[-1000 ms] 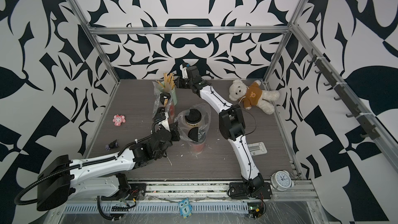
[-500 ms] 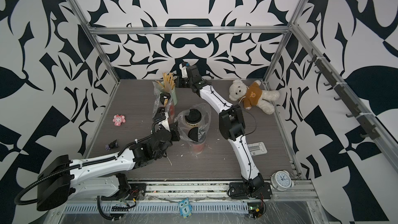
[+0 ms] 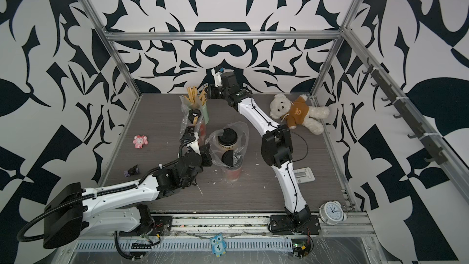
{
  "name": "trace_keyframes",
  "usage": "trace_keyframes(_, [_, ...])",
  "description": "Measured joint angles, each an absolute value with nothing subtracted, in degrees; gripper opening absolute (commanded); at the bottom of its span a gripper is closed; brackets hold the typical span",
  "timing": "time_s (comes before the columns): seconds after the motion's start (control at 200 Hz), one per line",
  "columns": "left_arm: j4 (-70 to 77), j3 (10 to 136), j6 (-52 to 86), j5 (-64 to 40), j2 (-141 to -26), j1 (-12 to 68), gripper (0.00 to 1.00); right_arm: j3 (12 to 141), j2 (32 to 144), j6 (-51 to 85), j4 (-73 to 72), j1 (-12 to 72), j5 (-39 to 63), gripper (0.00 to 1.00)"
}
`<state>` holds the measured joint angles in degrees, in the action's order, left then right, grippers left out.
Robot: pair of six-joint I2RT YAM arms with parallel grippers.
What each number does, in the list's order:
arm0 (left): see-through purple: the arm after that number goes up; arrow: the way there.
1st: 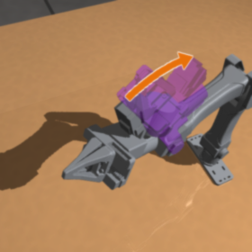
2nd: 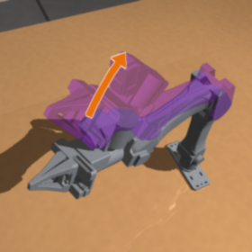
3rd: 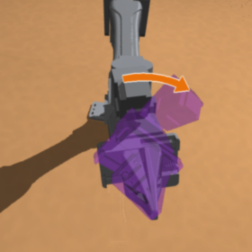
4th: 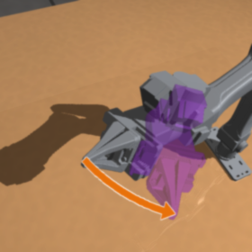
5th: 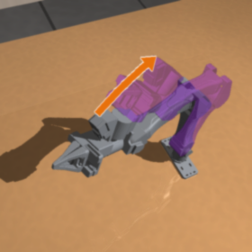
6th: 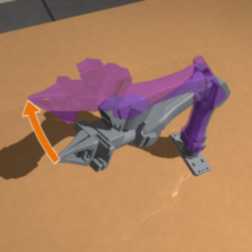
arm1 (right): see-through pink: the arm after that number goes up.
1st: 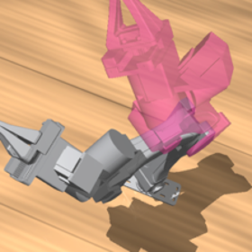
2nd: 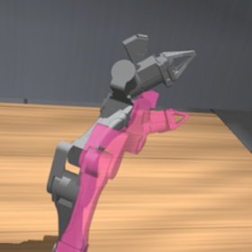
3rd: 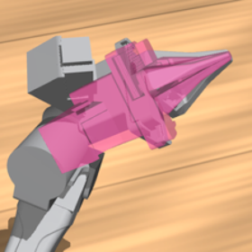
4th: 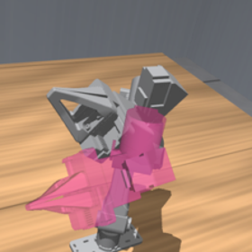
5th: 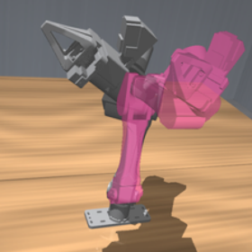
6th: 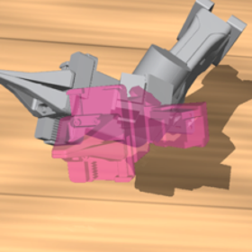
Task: Pack milk tea into plastic carrier bags
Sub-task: Pick up the straw from the container.
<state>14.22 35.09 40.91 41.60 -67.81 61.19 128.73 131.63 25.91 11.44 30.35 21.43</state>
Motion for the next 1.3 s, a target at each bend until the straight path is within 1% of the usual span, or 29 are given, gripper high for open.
trace_keyframes(0.345, [14.2,35.1,40.9,41.6,-67.8,61.2,0.0,129.1,129.7,24.7,12.2,30.3,21.2,0.01])
trace_keyframes(0.41, [14.2,35.1,40.9,41.6,-67.8,61.2,0.0,129.1,129.7,24.4,12.6,30.3,21.2,0.04])
trace_keyframes(0.465, [14.2,35.1,40.9,41.6,-67.8,61.2,0.0,129.1,129.7,24.3,12.6,30.3,21.2,0.09])
trace_keyframes(0.565, [14.2,35.1,40.9,41.6,-67.8,61.2,0.0,129.1,129.7,24.0,12.9,30.3,21.1,0.12])
trace_keyframes(0.685, [14.2,35.1,40.9,41.6,-67.8,61.2,0.0,129.2,129.7,24.1,13.1,30.3,21.1,0.2])
trace_keyframes(0.82, [14.2,35.1,40.9,41.6,-67.8,61.2,0.0,129.2,129.7,23.9,13.1,30.3,21.2,0.2])
trace_keyframes(0.925, [14.2,35.1,40.9,41.6,-67.7,61.2,0.0,129.2,129.7,24.0,13.1,30.3,21.2,0.11])
trace_keyframes(0.96, [14.2,35.1,40.9,41.6,-67.7,61.2,0.0,129.2,129.7,23.9,13.1,30.3,21.1,0.09])
trace_keyframes(1.03, [14.2,35.1,40.9,41.6,-67.7,61.2,0.0,129.2,129.7,24.0,13.1,30.4,21.2,0.1])
trace_keyframes(1.13, [14.2,35.1,40.9,41.6,-67.7,61.2,0.0,129.2,129.7,23.8,13.3,30.3,21.2,0.16])
trace_keyframes(1.3, [14.2,35.1,40.9,41.6,-67.7,61.2,0.0,129.2,129.7,22.8,15.6,30.4,20.5,0.16])
